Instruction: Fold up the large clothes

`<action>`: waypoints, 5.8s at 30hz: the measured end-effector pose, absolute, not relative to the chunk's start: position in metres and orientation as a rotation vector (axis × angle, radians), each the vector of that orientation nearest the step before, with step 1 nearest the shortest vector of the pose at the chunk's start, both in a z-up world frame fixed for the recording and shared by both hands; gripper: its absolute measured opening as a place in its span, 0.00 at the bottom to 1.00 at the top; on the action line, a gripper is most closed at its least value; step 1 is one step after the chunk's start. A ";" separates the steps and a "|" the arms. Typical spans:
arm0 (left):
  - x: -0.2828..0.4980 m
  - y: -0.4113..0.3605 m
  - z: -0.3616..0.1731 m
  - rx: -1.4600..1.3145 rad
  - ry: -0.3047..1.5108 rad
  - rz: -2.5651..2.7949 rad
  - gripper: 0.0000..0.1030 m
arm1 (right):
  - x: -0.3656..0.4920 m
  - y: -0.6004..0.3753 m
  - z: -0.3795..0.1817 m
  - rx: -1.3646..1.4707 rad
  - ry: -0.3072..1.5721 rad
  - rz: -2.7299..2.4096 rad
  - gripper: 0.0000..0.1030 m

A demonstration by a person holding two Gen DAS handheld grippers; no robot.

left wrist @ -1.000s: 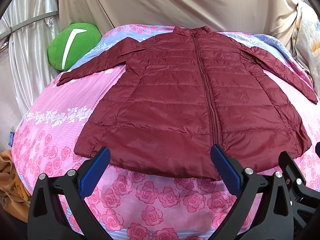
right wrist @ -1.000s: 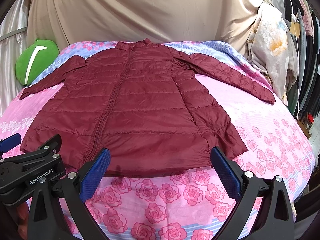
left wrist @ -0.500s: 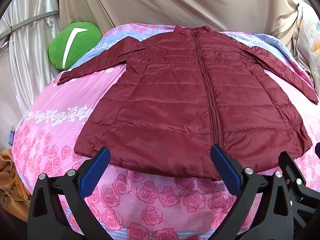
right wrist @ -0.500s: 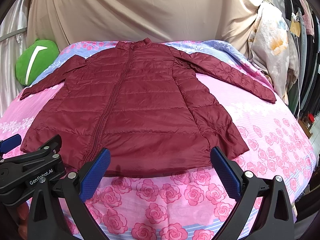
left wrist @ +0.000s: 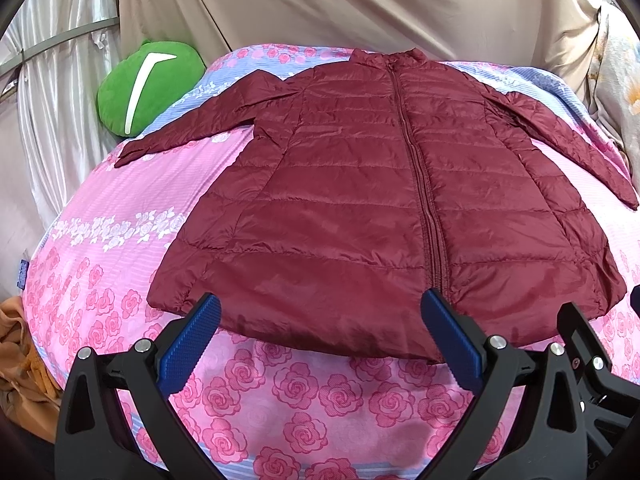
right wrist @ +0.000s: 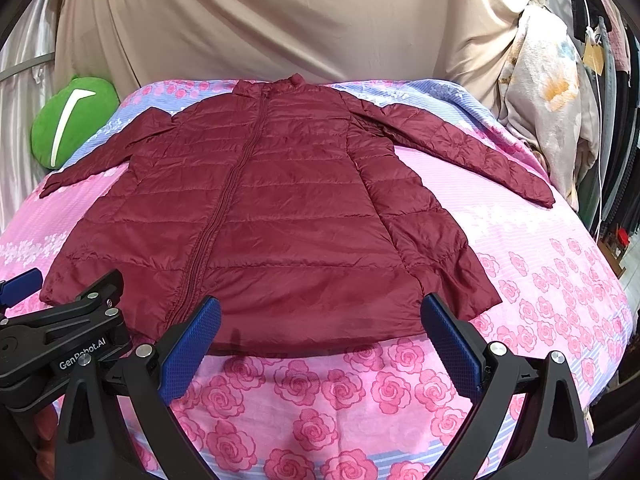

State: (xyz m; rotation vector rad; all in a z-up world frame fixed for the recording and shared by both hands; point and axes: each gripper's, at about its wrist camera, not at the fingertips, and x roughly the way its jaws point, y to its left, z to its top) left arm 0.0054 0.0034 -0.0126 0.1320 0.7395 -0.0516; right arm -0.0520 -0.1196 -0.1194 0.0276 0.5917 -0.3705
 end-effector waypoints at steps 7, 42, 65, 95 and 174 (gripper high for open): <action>0.007 0.005 -0.014 0.133 0.745 -0.051 0.95 | -0.049 -0.120 -0.123 0.030 0.596 -0.370 0.95; 0.069 0.028 -0.012 0.036 0.801 -0.045 0.95 | 0.002 -0.267 -0.104 0.240 0.576 -0.413 0.95; 0.147 0.046 -0.011 -0.129 0.818 -0.100 0.95 | 0.041 -0.625 -0.125 0.857 0.388 -0.766 0.67; 0.248 0.090 0.026 -0.168 0.742 -0.127 0.95 | 0.374 -0.111 -0.052 0.024 0.619 0.307 0.20; 0.447 0.034 -0.058 -0.186 0.805 -0.222 0.09 | 0.346 -0.404 -0.034 0.287 0.664 -0.266 0.54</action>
